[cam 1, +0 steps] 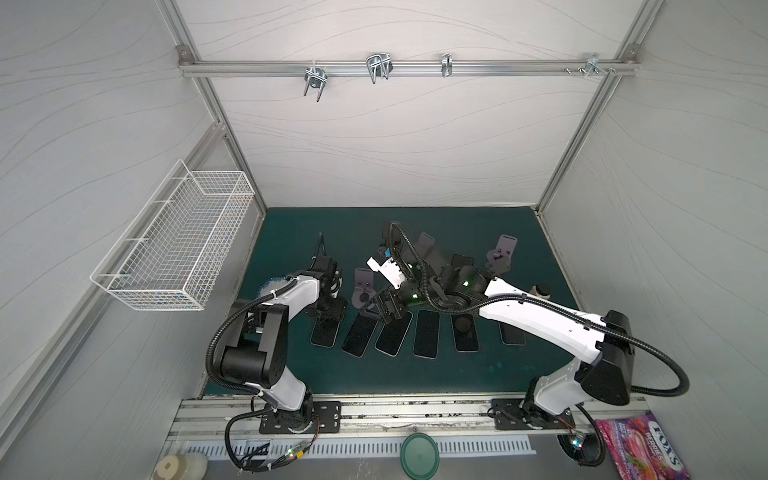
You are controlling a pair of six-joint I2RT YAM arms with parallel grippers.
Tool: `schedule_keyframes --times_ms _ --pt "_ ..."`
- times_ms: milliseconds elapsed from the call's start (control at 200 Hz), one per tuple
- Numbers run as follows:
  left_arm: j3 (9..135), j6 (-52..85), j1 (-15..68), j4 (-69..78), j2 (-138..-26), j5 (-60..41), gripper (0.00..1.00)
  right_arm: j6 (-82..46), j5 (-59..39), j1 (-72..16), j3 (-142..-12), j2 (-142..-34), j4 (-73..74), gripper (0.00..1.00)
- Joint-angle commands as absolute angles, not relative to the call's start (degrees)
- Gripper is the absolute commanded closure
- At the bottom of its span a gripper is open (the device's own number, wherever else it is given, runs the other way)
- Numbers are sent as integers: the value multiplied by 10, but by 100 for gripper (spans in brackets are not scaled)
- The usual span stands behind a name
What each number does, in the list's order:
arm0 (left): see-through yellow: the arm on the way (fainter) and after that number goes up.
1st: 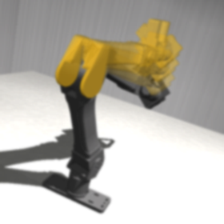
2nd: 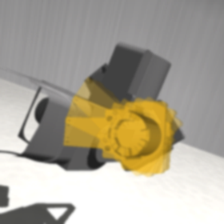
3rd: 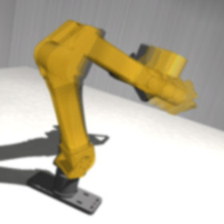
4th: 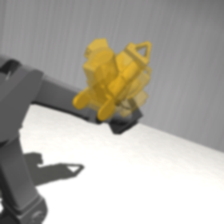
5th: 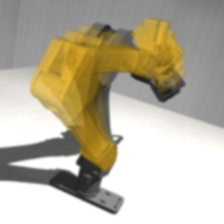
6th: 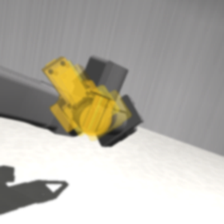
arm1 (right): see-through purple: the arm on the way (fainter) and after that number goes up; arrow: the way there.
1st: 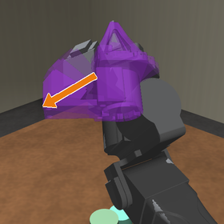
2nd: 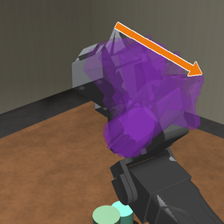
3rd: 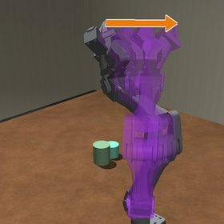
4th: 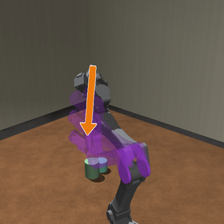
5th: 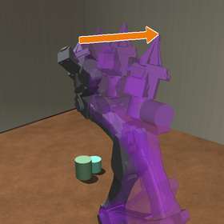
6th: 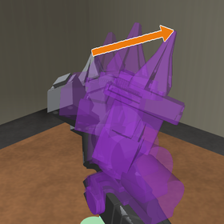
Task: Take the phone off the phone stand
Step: 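Lay the teal-framed phone flat beside the pink-framed phone and open the left gripper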
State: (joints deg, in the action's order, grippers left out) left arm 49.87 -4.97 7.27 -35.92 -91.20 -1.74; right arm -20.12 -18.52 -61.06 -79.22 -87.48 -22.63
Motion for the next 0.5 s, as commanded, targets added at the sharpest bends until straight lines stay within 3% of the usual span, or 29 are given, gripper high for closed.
schedule_keyframes --times_ms 0,495 --pt "527 -56 69 -361 -924 -8 43 -203 -185 -615 -796 -878 -221 15" --pt "531 -51 68 -363 -933 -2 27 -197 -183 -614 -809 -878 -234 14"
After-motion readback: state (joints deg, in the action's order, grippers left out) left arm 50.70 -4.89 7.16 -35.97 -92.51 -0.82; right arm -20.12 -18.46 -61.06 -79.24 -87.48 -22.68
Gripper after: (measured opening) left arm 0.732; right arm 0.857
